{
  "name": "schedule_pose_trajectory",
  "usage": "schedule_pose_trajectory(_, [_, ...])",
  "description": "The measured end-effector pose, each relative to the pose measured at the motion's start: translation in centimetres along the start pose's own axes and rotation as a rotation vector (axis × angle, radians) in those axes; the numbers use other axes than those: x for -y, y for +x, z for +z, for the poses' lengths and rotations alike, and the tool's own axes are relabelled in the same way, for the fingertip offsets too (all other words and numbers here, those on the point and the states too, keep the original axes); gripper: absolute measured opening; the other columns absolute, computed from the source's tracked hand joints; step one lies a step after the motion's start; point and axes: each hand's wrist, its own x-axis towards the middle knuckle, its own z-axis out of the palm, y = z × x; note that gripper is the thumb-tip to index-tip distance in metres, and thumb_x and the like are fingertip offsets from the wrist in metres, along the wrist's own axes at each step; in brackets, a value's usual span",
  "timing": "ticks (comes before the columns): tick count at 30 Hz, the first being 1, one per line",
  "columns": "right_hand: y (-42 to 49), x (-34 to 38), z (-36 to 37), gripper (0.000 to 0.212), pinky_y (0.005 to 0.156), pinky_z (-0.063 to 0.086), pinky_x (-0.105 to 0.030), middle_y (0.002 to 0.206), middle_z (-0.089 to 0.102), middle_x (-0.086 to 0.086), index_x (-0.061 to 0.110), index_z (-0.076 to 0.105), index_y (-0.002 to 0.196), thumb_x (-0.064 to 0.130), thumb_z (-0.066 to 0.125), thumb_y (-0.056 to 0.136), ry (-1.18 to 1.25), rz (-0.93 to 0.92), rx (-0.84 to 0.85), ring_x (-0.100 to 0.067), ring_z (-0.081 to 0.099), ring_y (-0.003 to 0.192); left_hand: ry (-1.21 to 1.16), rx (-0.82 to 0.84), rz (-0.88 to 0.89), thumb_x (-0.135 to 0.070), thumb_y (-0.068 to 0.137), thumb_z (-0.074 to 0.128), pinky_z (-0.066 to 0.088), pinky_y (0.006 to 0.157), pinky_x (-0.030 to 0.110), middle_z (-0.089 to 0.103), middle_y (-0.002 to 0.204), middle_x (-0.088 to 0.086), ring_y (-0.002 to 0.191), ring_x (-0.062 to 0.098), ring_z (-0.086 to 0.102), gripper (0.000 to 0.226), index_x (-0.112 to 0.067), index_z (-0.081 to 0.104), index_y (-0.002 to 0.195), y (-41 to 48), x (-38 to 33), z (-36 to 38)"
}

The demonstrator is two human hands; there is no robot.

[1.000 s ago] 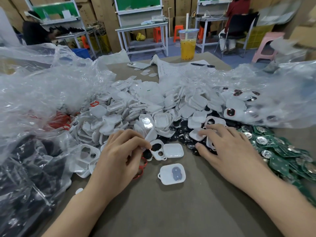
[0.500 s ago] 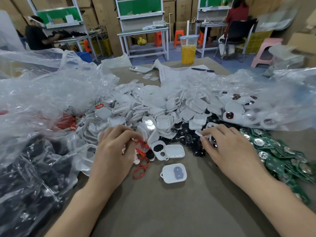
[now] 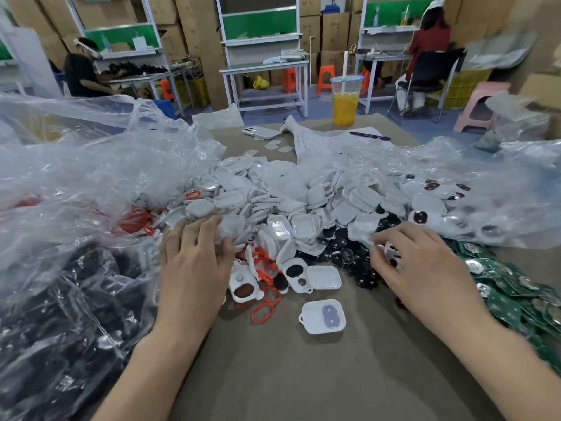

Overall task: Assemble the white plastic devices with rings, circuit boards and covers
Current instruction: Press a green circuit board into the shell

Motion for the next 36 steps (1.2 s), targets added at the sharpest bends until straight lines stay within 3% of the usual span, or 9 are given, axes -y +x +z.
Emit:
schedule_pose_trajectory(7, [3.0,2.4,0.9,0.015,0.075,0.043,-0.032,0.102,0.066,0.002,0.018,0.07,0.097,0.031,0.062,0.093,0.065,-0.029,-0.14,-0.026,0.057,0.096,-0.03,0.015,0.007,-0.024,0.102,0.055,0.031,0.115,0.06,0.059,0.139,0.012,0.144,0.04,0.033,0.034,-0.011,0.062,0.133,-0.1,-0.2,-0.2])
schedule_pose_trajectory(10, [3.4,3.2,2.1,0.011,0.078,0.042,-0.03,0.098,0.067,-0.002,0.015,0.071,0.094,0.024,0.068,0.09,0.047,-0.116,-0.21,-0.026,0.056,0.09,-0.034,-0.017,0.019,-0.025,0.102,0.054,0.021,0.121,0.058,0.057,0.143,0.01,0.146,0.039,0.032,0.036,-0.012,0.063,0.134,-0.1,-0.1,-0.1])
schedule_pose_trajectory(14, [3.1,2.2,3.2,0.012,0.084,0.041,-0.032,0.096,0.067,-0.003,0.015,0.072,0.092,0.025,0.068,0.087,0.047,-0.201,-0.155,-0.028,0.058,0.088,-0.092,-0.081,0.113,-0.023,0.098,0.057,0.026,0.118,0.061,0.056,0.142,0.011,0.141,0.033,0.035,0.036,-0.014,0.063,0.133,-0.2,-0.5,0.1])
schedule_pose_trajectory(16, [3.0,1.9,3.3,0.01,0.085,0.047,-0.037,0.096,0.067,-0.003,0.015,0.073,0.091,0.024,0.072,0.085,0.043,-0.205,-0.091,-0.03,0.059,0.089,-0.127,-0.08,0.216,-0.023,0.096,0.06,0.023,0.121,0.056,0.06,0.136,0.008,0.136,0.028,0.04,0.035,-0.013,0.065,0.129,-0.3,-1.0,0.4])
schedule_pose_trajectory(19, [2.9,2.1,3.1,0.012,0.085,0.051,-0.047,0.1,0.067,-0.003,0.017,0.073,0.093,0.028,0.073,0.086,0.034,-0.176,0.029,-0.031,0.06,0.095,-0.136,0.014,0.3,-0.029,0.096,0.058,0.014,0.125,0.046,0.058,0.14,0.002,0.14,0.025,0.039,0.037,-0.018,0.064,0.131,-0.6,-1.8,0.8])
schedule_pose_trajectory(24, [2.8,2.4,2.6,0.017,0.091,0.046,-0.044,0.106,0.066,0.0,0.019,0.07,0.094,0.034,0.065,0.089,0.039,-0.129,0.103,-0.029,0.057,0.101,-0.11,0.119,0.339,-0.036,0.099,0.052,0.008,0.126,0.043,0.056,0.143,-0.009,0.144,0.02,0.033,0.041,-0.023,0.06,0.137,-0.7,-1.5,1.1])
schedule_pose_trajectory(31, [2.9,2.5,2.1,0.025,0.095,0.038,-0.036,0.115,0.06,0.005,0.024,0.062,0.099,0.046,0.053,0.092,0.074,-0.085,0.176,-0.024,0.057,0.104,-0.108,0.113,0.308,-0.034,0.097,0.054,0.025,0.12,0.052,0.061,0.135,-0.008,0.14,0.024,0.041,0.036,-0.022,0.064,0.129,-0.6,-1.1,1.4])
schedule_pose_trajectory(33, [3.0,2.6,1.9,0.03,0.097,0.036,-0.038,0.116,0.061,0.006,0.027,0.062,0.103,0.053,0.049,0.094,0.057,-0.056,0.121,-0.022,0.056,0.108,-0.108,0.095,0.317,-0.034,0.099,0.053,0.027,0.12,0.053,0.062,0.133,-0.007,0.139,0.024,0.042,0.034,-0.021,0.065,0.128,-0.5,-1.0,1.5])
schedule_pose_trajectory(36, [3.3,1.7,0.9,0.033,0.096,0.038,-0.043,0.12,0.063,-0.003,0.024,0.062,0.115,0.046,0.043,0.099,-0.039,0.083,0.003,-0.029,0.055,0.111,-0.133,0.063,0.32,-0.031,0.1,0.052,0.031,0.117,0.056,0.063,0.132,-0.005,0.136,0.022,0.041,0.033,-0.018,0.066,0.128,-0.5,-1.0,1.7])
